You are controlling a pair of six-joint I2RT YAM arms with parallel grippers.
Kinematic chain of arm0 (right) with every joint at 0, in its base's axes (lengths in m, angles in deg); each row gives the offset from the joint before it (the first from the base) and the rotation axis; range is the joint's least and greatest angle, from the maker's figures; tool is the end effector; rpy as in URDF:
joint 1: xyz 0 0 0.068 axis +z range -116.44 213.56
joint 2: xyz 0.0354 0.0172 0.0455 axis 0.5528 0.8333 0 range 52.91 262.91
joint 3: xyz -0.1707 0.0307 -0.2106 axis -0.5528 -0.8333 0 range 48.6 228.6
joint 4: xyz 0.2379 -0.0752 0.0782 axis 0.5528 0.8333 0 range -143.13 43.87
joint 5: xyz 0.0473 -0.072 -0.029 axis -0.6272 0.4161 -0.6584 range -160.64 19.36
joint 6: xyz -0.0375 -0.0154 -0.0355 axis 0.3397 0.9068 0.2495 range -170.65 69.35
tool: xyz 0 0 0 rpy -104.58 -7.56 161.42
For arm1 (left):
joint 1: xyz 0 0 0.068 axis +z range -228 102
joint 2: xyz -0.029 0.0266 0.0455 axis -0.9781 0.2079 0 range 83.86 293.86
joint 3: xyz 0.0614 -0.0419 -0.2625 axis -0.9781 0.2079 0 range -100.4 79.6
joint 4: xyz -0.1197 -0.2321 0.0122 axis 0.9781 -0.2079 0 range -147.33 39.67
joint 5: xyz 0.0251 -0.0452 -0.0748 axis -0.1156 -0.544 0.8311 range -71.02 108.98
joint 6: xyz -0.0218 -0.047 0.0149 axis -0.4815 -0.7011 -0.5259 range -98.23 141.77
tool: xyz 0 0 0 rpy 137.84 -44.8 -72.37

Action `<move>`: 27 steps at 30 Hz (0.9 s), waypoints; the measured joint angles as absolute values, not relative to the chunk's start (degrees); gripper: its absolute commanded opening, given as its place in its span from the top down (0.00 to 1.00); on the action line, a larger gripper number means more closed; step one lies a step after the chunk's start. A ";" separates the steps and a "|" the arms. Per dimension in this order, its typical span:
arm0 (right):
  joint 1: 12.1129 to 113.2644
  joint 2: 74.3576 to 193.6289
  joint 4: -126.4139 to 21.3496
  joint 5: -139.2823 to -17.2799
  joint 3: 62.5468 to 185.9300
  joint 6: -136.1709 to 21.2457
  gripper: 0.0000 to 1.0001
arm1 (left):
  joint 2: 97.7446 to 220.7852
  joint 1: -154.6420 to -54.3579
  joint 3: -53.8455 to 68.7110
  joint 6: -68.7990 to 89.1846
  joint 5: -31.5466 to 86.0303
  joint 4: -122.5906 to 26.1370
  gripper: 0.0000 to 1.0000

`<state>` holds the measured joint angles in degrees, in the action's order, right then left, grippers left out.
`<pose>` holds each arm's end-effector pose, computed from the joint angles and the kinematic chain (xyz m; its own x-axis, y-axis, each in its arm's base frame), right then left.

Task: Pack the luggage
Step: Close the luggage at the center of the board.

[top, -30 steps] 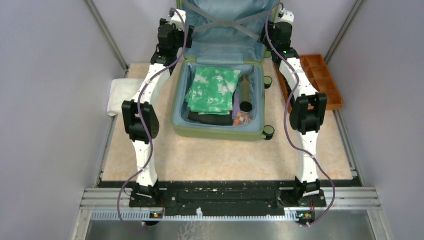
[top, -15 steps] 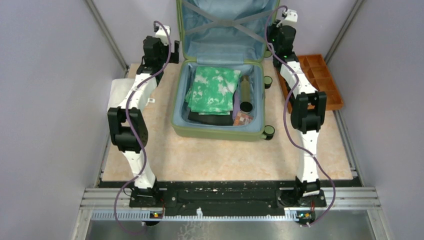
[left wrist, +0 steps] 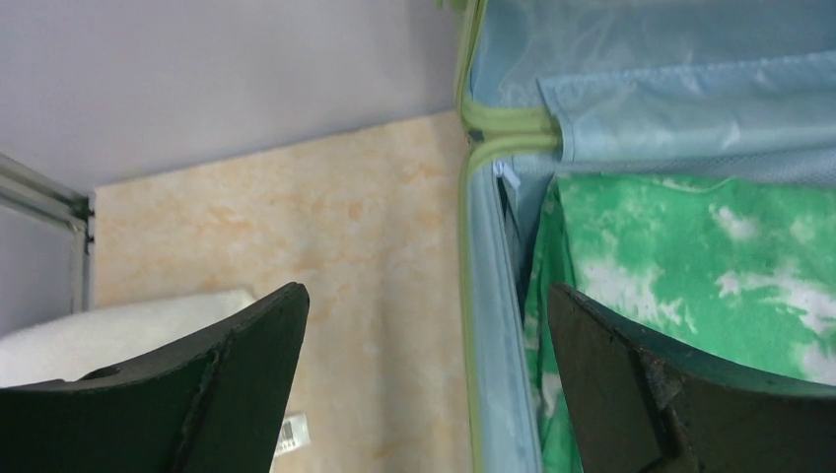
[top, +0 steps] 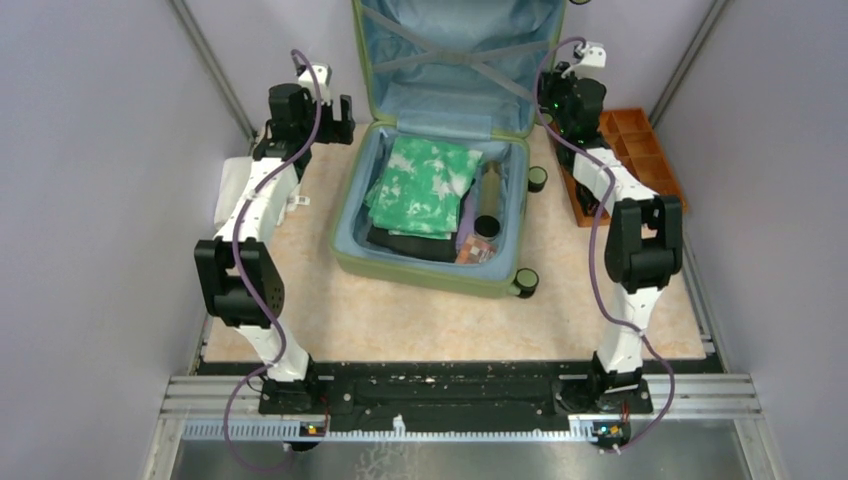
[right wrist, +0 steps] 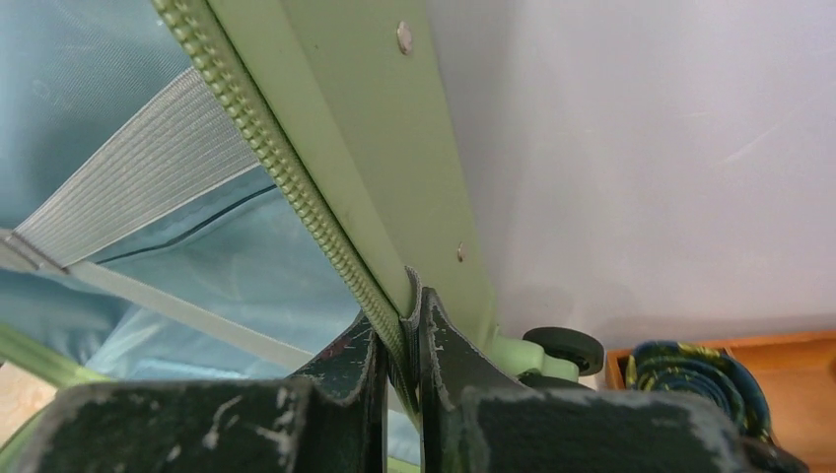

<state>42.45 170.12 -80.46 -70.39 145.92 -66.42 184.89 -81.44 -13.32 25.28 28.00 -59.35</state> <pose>0.4941 0.0772 0.3355 0.0822 0.2881 -0.9541 -0.1794 0.9460 0.2702 0.4247 -0.0311 0.3654 -0.2806 0.0773 -0.9567 0.2265 0.9739 0.0123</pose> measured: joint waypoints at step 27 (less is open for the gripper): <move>60.65 134.12 -95.39 -59.55 101.53 -33.68 1.00 | 172.89 -80.26 -2.90 24.56 32.54 -65.95 0.02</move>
